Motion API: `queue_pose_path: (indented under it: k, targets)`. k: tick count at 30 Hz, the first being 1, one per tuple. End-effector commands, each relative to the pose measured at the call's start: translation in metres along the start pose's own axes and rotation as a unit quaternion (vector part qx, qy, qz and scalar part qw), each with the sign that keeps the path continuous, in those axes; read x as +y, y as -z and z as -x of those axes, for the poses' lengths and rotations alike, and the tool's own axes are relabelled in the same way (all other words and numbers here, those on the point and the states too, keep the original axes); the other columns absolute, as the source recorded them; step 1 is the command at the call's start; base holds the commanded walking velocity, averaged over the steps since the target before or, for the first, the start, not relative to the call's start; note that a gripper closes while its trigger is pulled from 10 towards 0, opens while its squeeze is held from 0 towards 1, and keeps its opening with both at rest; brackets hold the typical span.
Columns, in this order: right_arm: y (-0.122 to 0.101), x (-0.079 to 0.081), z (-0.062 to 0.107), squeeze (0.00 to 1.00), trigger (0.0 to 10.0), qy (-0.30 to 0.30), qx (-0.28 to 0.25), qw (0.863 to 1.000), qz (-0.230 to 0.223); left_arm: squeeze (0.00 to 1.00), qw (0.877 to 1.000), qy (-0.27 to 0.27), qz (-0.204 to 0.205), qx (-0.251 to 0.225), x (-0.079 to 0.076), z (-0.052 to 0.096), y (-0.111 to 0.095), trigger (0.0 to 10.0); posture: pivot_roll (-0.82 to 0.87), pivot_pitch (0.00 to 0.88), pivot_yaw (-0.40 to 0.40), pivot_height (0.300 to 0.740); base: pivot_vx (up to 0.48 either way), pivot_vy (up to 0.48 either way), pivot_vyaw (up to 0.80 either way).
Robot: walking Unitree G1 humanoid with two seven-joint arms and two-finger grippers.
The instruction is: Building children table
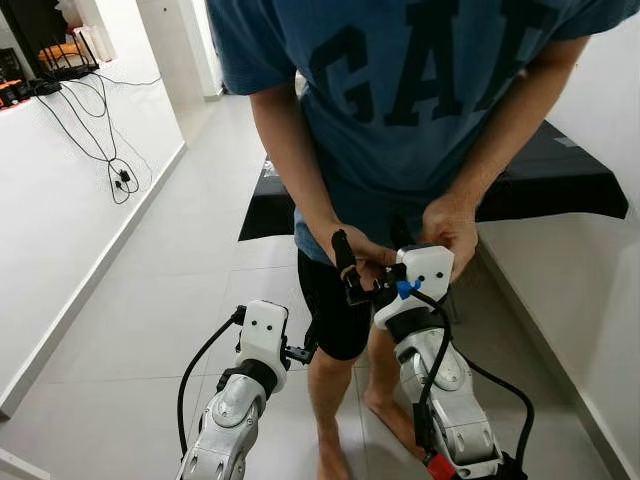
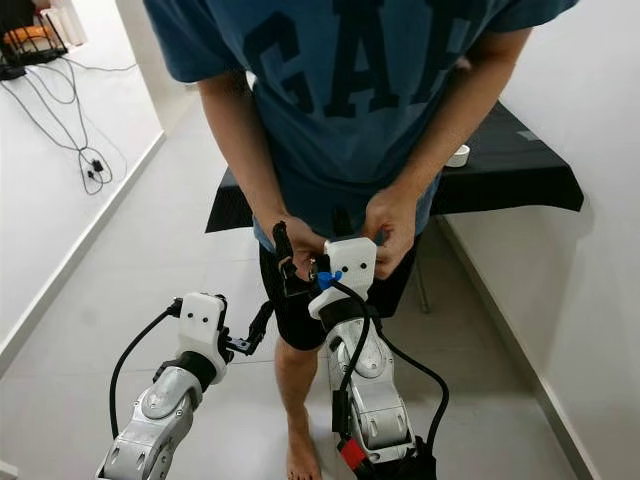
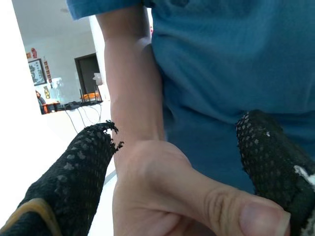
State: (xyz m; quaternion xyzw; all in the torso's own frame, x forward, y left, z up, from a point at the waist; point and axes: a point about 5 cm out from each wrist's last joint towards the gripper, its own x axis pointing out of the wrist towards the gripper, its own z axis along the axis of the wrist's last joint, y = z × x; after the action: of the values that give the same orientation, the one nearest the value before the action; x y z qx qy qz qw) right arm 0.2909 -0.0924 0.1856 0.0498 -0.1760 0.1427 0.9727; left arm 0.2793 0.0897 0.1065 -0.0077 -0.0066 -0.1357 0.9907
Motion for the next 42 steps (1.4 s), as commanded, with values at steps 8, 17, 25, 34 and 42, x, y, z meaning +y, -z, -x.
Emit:
queue_pose_path:
  k: [8,17,25,34,42]
  targets:
    - [-0.002,0.0031,-0.0013,0.0,10.0,-0.006,-0.004,1.0,0.004,0.0,1.0,-0.003,0.001,0.013,-0.0006,0.0006,0.0041,10.0,0.0,0.0,0.054,0.74,0.0,0.0,0.0]
    - [-0.0021,0.003,-0.001,0.0,10.0,-0.004,-0.004,1.0,0.004,0.0,1.0,-0.004,0.002,0.014,0.0001,0.0009,0.0044,10.0,0.0,0.0,0.055,0.74,0.0,0.0,0.0]
    - [-0.0026,0.0026,-0.0019,0.0,10.0,-0.004,-0.006,1.0,0.003,0.0,1.0,-0.004,0.001,0.013,0.0003,0.0001,0.0043,10.0,0.0,0.0,0.054,0.74,0.0,0.0,0.0]
    - [-0.0027,0.0023,-0.0017,0.0,10.0,-0.004,-0.005,1.0,0.004,0.0,1.0,-0.005,0.001,0.014,0.0,0.0003,0.0044,10.0,0.0,0.0,0.053,0.74,0.0,0.0,0.0]
    - [-0.0028,0.0029,-0.0015,0.0,10.0,-0.004,-0.006,1.0,0.003,0.0,1.0,-0.005,0.002,0.014,0.0003,0.0008,0.0047,10.0,0.0,0.0,0.055,0.74,0.0,0.0,0.0]
